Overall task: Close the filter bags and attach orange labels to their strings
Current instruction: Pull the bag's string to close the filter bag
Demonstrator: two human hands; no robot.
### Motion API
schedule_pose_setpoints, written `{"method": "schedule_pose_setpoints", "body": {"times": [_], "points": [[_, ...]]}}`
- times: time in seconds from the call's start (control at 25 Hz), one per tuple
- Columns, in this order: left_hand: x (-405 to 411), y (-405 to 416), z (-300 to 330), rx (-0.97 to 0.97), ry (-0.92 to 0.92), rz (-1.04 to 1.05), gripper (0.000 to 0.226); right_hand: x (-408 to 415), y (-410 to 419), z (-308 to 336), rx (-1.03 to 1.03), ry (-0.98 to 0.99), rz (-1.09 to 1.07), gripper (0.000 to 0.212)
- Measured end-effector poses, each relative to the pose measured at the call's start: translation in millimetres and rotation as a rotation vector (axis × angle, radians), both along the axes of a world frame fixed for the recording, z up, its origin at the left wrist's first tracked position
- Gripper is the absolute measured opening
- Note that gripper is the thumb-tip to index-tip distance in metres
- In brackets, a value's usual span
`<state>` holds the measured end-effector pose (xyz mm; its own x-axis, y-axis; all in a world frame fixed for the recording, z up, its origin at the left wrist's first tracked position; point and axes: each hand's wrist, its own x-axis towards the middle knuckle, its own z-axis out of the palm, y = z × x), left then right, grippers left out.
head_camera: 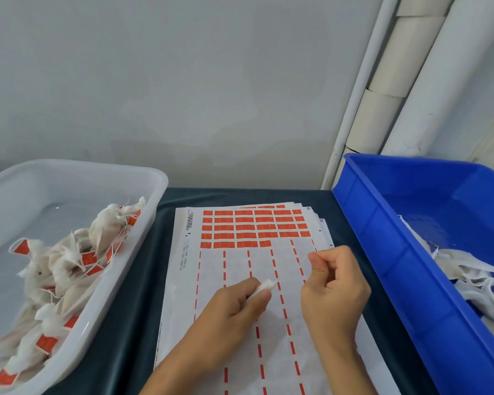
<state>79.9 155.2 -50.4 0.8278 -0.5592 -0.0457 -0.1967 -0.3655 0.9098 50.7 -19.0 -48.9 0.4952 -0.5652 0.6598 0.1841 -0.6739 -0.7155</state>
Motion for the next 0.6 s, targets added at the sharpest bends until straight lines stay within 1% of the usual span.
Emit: {"method": "schedule_pose_setpoints", "body": {"times": [0.08,0.16,0.28,0.32,0.4,0.48,0.52,0.56,0.6], "points": [[-2,3,1,-0.061,0.075,0.03,0.043,0,3,4,0.11,0.015,0.056,0.02],[0,8,5,-0.144,0.161,0.056,0.042,2,5,5,0.179,0.055,0.12,0.014],[4,11,8,-0.255,0.182,0.085,0.04,3,7,2,0.226,0.133,0.212,0.009],[4,11,9,-0.323,0.185,0.102,0.039,3,8,1,0.216,0.157,0.24,0.008],[6,12,9,-0.534,0.247,0.15,0.04,4,11,-1,0.147,0.205,0.3,0.009],[8,13,8,-0.729,0.361,0.185,0.047,5,15,-3,0.019,0.248,0.355,0.006],[9,14,7,-0.771,0.399,0.192,0.053,5,18,-5,-0.065,0.26,0.381,0.004],[9,12,6,-0.774,0.401,0.197,0.056,5,20,-6,-0.149,0.266,0.411,0.004],[8,11,5,-0.742,0.373,0.213,0.055,5,22,-7,-0.22,0.268,0.443,0.004]]}}
